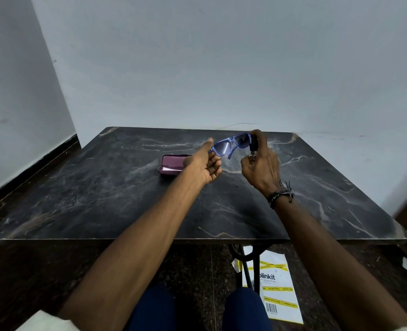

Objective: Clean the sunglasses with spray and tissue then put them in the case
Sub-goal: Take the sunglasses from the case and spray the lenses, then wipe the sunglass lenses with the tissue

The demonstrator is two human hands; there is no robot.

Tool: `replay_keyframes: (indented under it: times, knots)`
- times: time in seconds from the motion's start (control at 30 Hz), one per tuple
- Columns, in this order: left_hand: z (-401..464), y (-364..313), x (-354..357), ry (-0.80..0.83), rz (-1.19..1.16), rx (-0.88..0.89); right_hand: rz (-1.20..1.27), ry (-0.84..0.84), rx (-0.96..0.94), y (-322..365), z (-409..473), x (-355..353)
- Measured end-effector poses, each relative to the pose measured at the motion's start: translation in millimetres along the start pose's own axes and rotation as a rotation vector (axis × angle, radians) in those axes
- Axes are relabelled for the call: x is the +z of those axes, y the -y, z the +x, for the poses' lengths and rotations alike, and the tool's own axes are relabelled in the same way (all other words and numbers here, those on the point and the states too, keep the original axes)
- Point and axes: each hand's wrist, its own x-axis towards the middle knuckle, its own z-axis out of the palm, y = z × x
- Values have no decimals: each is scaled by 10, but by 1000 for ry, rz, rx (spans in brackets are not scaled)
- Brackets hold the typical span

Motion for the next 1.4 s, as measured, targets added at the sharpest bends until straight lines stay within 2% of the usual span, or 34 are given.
replay_keyframes:
  times: [0.37, 0.6, 0.8, 0.93, 1.17, 1.4]
  knots:
    - [7, 7, -3, 2, -5, 1, 22, 7, -35, -15, -15, 31]
    - [22, -23, -36, -2, -27, 100, 245, 72, 213, -41, 34, -24]
    - [78, -58, -109, -38, -49, 159, 315, 191, 337, -178, 91, 1]
    - [154, -78, -200, -25, -41, 174, 373, 127, 455, -263, 161, 40]
    - [282, -77, -352, -26, 47, 343, 379, 95, 524, -383, 282, 151]
    - [365, -49, -339, -83, 140, 508, 344, 157, 531, -474, 296, 246]
